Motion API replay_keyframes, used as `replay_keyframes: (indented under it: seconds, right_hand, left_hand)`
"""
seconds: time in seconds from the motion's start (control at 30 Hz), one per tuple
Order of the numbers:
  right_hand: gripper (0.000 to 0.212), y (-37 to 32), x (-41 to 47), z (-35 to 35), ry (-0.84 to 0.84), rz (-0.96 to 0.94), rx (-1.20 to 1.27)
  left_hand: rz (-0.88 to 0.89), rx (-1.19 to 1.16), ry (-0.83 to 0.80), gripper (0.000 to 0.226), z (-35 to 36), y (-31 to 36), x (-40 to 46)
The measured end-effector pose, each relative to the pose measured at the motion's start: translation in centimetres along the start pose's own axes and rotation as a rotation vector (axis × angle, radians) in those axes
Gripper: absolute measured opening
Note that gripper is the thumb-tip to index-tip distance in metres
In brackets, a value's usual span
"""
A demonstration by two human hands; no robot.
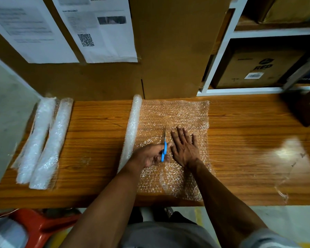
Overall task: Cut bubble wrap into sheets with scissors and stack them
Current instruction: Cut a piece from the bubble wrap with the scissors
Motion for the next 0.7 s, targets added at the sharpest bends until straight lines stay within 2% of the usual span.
replay_keyframes:
  seconds: [0.07,0.23,0.47,0.57,0.7]
  right_hand:
    - [0.067,0.0,-0.1,0.0,0.005,0.000,-0.007]
    - [0.066,-0.1,-0.4,-0.1,0.016,-0.004,-0.025]
    - [0.068,-0.2,-0.5,-0.1,0.032,0.001,-0.018]
    - [0.069,-0.4,-0.3,-0.2,0.023,0.005,-0.011]
    - [0.064,-0.4,1.2,-1.3,0.089,0.011,0.055]
  left_hand:
    - [0.011,-0.006,0.025,0.048,0.3,0.4,0.2]
    - [0.009,-0.053,0.078,0.024,0.2,0.9,1.2]
    - [-0.005,-0.077,0.135,0.009,0.4,1.0,1.3]
    - [-0.022,-0.107,0.140,0.011,0.2,1.0,1.2]
    - [-0.062,-0.073,0.113,0.029,-0.1,1.2,1.6]
Point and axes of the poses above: each hand's wrist, its own x-axis towards the middle knuckle, its own z-axis out of the palm, y = z × x, the point moved 2 cm from there along x, towards the middle knuckle, and after that the axes turned 3 degrees about y, right-handed, at the moved point
